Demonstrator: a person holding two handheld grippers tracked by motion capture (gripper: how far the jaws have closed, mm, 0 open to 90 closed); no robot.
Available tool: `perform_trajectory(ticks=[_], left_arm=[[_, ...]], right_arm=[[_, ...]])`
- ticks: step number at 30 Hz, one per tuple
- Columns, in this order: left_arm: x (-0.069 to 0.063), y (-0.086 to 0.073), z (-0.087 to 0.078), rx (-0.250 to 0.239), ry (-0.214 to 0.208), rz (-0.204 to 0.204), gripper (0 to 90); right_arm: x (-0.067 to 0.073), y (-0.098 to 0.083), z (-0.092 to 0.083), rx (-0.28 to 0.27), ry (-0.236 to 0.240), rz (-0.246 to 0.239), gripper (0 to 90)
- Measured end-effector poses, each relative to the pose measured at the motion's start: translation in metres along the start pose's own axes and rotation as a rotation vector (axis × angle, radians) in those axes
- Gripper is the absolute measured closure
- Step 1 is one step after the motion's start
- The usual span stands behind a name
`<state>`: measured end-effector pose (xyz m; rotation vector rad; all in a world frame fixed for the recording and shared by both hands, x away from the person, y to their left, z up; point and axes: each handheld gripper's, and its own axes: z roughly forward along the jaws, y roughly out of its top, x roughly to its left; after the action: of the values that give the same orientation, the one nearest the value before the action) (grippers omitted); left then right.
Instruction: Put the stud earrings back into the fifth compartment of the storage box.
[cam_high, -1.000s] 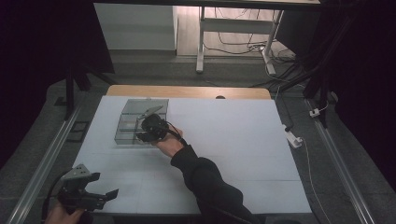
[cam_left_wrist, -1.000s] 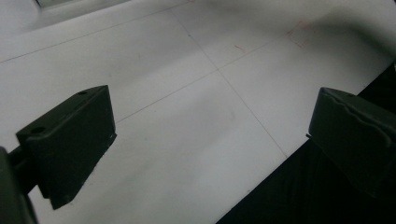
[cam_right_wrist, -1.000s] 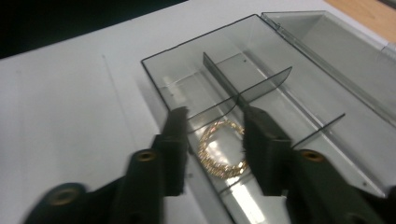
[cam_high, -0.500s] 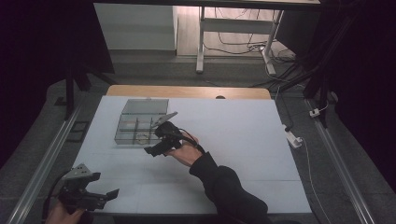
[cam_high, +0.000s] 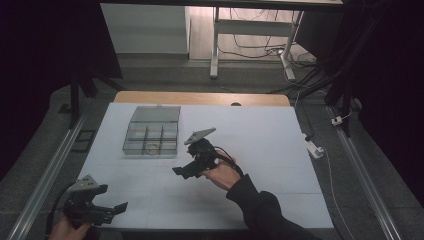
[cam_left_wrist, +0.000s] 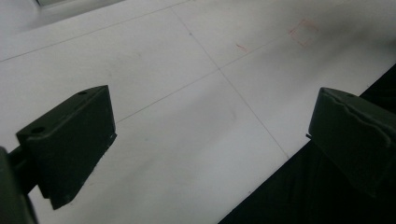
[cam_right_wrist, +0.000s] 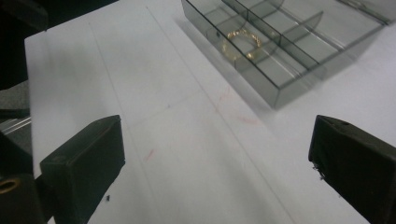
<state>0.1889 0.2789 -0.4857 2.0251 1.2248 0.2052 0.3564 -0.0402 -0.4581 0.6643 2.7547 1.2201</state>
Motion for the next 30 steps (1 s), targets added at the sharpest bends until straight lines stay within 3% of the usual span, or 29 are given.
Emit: perform_trajectory(ticks=[4,8,12,20,30], left_arm=[[0.000,0.000,0.000,0.002,0.001,0.000,1.0],[0.000,0.001,0.000,0.001,0.003,0.000,1.0],[0.000,0.001,0.000,0.001,0.002,-0.001,1.0],[0.000,0.001,0.001,0.001,0.001,-0.003,0.9],[0.000,0.001,0.001,0.001,0.003,-0.001,0.9]], right_arm=[[-0.003,-0.013,-0.018,-0.005,0.002,0.014,2.8],[-0.008,-0.027,-0.034,0.001,-0.028,0.021,1.0],[-0.011,-0.041,-0.052,-0.023,-0.049,0.067,0.0],[-0.010,-0.066,-0.087,-0.037,-0.138,0.073,0.0],[-0.005,-0.105,-0.130,-0.065,-0.236,0.127,0.0]])
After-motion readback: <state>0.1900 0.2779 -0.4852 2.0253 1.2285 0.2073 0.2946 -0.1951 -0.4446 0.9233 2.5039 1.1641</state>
